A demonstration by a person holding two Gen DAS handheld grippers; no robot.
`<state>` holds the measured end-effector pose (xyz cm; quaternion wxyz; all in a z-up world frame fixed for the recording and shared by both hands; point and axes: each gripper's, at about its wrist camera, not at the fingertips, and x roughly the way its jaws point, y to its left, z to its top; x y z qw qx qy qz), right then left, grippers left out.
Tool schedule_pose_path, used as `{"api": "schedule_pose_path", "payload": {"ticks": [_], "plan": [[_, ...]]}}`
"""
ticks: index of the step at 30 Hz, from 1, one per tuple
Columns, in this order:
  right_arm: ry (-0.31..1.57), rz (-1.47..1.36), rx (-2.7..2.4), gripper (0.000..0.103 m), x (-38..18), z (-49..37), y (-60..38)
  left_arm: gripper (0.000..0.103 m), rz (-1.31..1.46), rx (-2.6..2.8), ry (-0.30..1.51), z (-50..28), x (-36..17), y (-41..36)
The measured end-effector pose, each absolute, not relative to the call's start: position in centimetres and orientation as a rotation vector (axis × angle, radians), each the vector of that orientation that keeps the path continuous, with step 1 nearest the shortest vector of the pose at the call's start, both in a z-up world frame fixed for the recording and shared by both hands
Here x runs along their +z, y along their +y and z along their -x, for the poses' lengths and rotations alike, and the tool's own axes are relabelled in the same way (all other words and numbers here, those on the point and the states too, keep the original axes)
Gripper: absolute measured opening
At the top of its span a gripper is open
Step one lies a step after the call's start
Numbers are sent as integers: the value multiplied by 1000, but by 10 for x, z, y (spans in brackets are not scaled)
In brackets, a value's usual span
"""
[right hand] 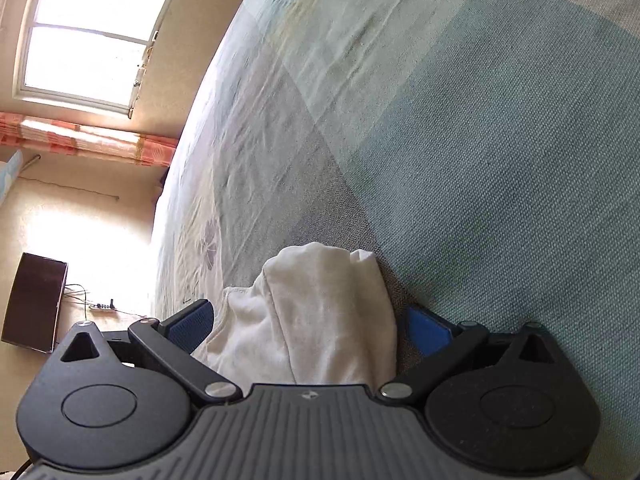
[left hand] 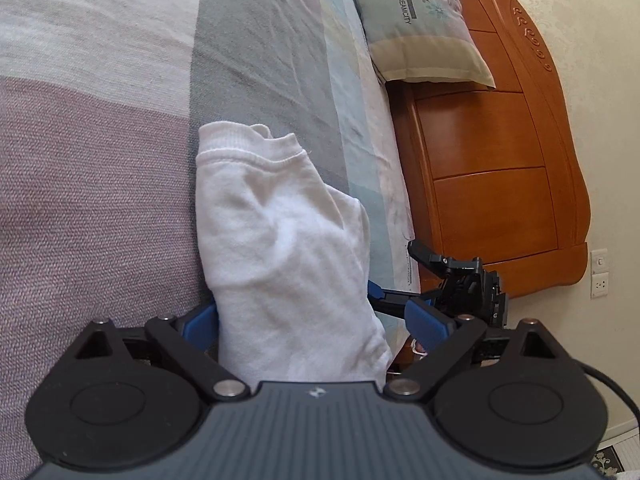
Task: Fold clothes
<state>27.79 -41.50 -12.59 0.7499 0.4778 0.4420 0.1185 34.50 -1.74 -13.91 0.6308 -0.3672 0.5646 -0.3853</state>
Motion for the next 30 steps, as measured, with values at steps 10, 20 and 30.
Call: {"api": "schedule_pose_path", "payload": {"ticks": [10,20,30], "plan": [[1079,-991,346,103,-117,-257,-385,95,949,-859,1270,-360,-152,-24],[1076,-1022,378,103,-119,-259,-375,96,1044,-851,1277,-352,-159,-22],[1056,-1077,434,103,-128,-280,-386,93,1020,-893,1256,-343,-161,-22]]}}
